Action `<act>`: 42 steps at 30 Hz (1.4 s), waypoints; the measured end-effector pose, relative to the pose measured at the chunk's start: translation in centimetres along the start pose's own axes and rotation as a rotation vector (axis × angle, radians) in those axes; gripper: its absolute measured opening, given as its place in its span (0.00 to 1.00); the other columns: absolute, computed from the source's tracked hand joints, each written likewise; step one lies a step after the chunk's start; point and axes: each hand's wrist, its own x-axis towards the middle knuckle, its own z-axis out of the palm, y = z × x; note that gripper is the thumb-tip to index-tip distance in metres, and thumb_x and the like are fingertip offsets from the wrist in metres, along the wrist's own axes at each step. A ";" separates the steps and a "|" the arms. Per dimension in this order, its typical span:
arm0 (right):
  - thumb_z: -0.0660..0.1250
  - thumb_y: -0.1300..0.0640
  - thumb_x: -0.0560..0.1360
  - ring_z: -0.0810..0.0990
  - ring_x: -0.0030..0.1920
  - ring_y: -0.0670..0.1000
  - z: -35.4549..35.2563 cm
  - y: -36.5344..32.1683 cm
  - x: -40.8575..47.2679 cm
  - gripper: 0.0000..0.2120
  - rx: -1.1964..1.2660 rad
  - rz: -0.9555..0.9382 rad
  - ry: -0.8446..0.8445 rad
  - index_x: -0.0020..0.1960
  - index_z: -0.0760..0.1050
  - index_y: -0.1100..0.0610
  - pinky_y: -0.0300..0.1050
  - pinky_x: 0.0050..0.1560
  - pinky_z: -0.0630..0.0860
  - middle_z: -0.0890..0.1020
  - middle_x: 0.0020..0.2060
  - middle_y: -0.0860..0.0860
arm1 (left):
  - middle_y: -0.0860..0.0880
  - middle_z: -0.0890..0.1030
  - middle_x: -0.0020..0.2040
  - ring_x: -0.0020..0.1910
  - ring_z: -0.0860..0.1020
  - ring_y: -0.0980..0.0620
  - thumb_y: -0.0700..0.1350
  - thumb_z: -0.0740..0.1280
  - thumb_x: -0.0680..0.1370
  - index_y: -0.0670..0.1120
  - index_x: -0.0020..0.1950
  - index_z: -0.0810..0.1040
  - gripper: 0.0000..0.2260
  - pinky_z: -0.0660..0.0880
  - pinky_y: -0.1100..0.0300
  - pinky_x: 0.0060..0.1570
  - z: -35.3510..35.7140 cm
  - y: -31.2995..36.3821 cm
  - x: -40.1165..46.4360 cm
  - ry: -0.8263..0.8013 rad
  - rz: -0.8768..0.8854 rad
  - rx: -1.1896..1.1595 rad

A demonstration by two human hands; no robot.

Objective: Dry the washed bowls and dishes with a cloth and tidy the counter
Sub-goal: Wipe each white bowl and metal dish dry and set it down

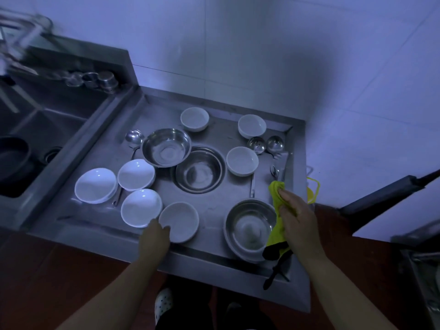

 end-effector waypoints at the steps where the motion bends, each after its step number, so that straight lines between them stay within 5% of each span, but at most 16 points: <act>1: 0.63 0.71 0.76 0.74 0.60 0.46 0.4 -0.2 -0.2 0.18 0.009 0.015 -0.005 0.63 0.76 0.58 0.36 0.62 0.68 0.77 0.59 0.47 | 0.33 0.76 0.56 0.58 0.74 0.35 0.43 0.64 0.78 0.34 0.57 0.70 0.14 0.68 0.50 0.54 0.0 0.0 0.4 -0.022 -0.013 -0.010; 5: 0.62 0.70 0.76 0.74 0.59 0.42 2.1 -1.3 -0.8 0.19 0.044 0.050 0.026 0.62 0.76 0.52 0.34 0.61 0.69 0.77 0.57 0.43 | 0.34 0.78 0.54 0.55 0.75 0.35 0.37 0.65 0.74 0.34 0.53 0.73 0.10 0.69 0.52 0.49 -0.3 0.2 1.7 -0.080 -0.078 -0.050; 7: 0.62 0.71 0.76 0.74 0.60 0.43 2.8 -1.8 -1.2 0.19 0.058 0.065 0.038 0.62 0.76 0.54 0.33 0.60 0.68 0.78 0.58 0.45 | 0.37 0.78 0.45 0.49 0.77 0.37 0.37 0.66 0.71 0.36 0.45 0.73 0.05 0.68 0.54 0.43 -0.8 0.2 2.0 -0.137 -0.084 -0.127; 10: 0.62 0.71 0.76 0.74 0.60 0.45 4.1 -2.7 -1.7 0.18 0.079 0.084 0.051 0.62 0.76 0.57 0.39 0.62 0.68 0.78 0.59 0.48 | 0.40 0.76 0.36 0.41 0.77 0.41 0.43 0.67 0.63 0.34 0.39 0.75 0.12 0.71 0.53 0.40 -2.5 0.7 2.1 -0.278 -0.069 -0.277; 12: 0.62 0.71 0.76 0.74 0.59 0.43 5.0 -3.4 -2.1 0.18 0.091 0.080 0.059 0.61 0.76 0.54 0.38 0.62 0.68 0.78 0.59 0.47 | 0.36 0.77 0.37 0.41 0.78 0.39 0.43 0.66 0.59 0.33 0.41 0.78 0.17 0.75 0.49 0.42 -4.2 0.8 2.5 -0.336 -0.103 -0.400; 15: 0.63 0.69 0.77 0.74 0.60 0.44 6.4 -4.2 -2.6 0.17 0.061 0.058 0.039 0.62 0.77 0.54 0.41 0.64 0.68 0.78 0.59 0.46 | 0.36 0.76 0.39 0.38 0.76 0.40 0.38 0.69 0.65 0.36 0.40 0.76 0.07 0.76 0.46 0.41 -7.0 0.9 3.1 -0.410 -0.139 -0.565; 19: 0.64 0.67 0.77 0.76 0.59 0.41 8.8 -5.8 -2.9 0.17 0.084 0.012 0.038 0.61 0.77 0.52 0.39 0.62 0.70 0.79 0.57 0.42 | 0.43 0.78 0.47 0.43 0.77 0.47 0.33 0.69 0.71 0.45 0.45 0.74 0.09 0.76 0.59 0.33 -11.5 1.1 4.4 -0.441 -0.004 -0.646; 23: 0.64 0.67 0.77 0.77 0.56 0.35 11.5 -7.8 -2.9 0.16 0.176 -0.021 0.021 0.59 0.78 0.52 0.27 0.56 0.71 0.80 0.55 0.41 | 0.51 0.79 0.45 0.43 0.77 0.53 0.38 0.73 0.67 0.52 0.47 0.74 0.14 0.75 0.59 0.38 -16.2 1.0 4.9 -0.179 0.289 -0.519; 26: 0.64 0.68 0.77 0.75 0.53 0.30 13.6 -9.4 -2.7 0.18 0.218 -0.062 0.003 0.56 0.77 0.47 0.24 0.54 0.69 0.79 0.54 0.39 | 0.60 0.77 0.43 0.42 0.76 0.63 0.42 0.75 0.65 0.57 0.45 0.72 0.17 0.70 0.68 0.34 -19.5 0.4 5.2 -0.005 0.457 -0.394; 29: 0.65 0.66 0.77 0.76 0.60 0.39 15.6 -10.6 -2.6 0.15 0.220 -0.083 -0.030 0.60 0.78 0.52 0.35 0.62 0.70 0.80 0.58 0.45 | 0.55 0.77 0.45 0.44 0.76 0.58 0.44 0.77 0.64 0.50 0.52 0.75 0.20 0.73 0.65 0.40 -22.4 -0.6 5.8 0.120 0.575 -0.261; 31: 0.65 0.66 0.77 0.75 0.57 0.34 17.0 -11.7 -2.6 0.17 0.215 -0.136 -0.038 0.57 0.77 0.46 0.27 0.58 0.69 0.79 0.56 0.41 | 0.52 0.76 0.48 0.45 0.76 0.53 0.47 0.78 0.63 0.49 0.54 0.75 0.23 0.75 0.57 0.43 -24.2 -1.5 5.9 0.181 0.641 -0.174; 33: 0.65 0.67 0.76 0.75 0.56 0.33 18.4 -13.0 -2.5 0.20 0.181 -0.214 -0.045 0.56 0.75 0.42 0.24 0.55 0.68 0.77 0.54 0.36 | 0.53 0.74 0.48 0.45 0.74 0.54 0.49 0.78 0.62 0.50 0.54 0.74 0.24 0.73 0.63 0.40 -26.1 -2.2 5.8 0.235 0.710 -0.115; 37: 0.64 0.70 0.76 0.75 0.60 0.50 21.3 -15.5 -2.4 0.18 0.062 -0.429 -0.033 0.61 0.75 0.54 0.42 0.63 0.69 0.76 0.59 0.45 | 0.55 0.73 0.47 0.46 0.70 0.56 0.51 0.78 0.61 0.51 0.53 0.73 0.24 0.66 0.69 0.40 -29.5 -3.3 5.5 0.307 0.802 -0.071; 42: 0.63 0.65 0.75 0.77 0.57 0.58 24.4 -19.5 -2.6 0.14 -0.023 -0.907 0.086 0.60 0.76 0.64 0.56 0.57 0.75 0.79 0.59 0.59 | 0.54 0.75 0.48 0.46 0.73 0.56 0.48 0.78 0.63 0.51 0.54 0.74 0.22 0.68 0.69 0.43 -32.7 -4.0 4.8 0.370 0.819 -0.188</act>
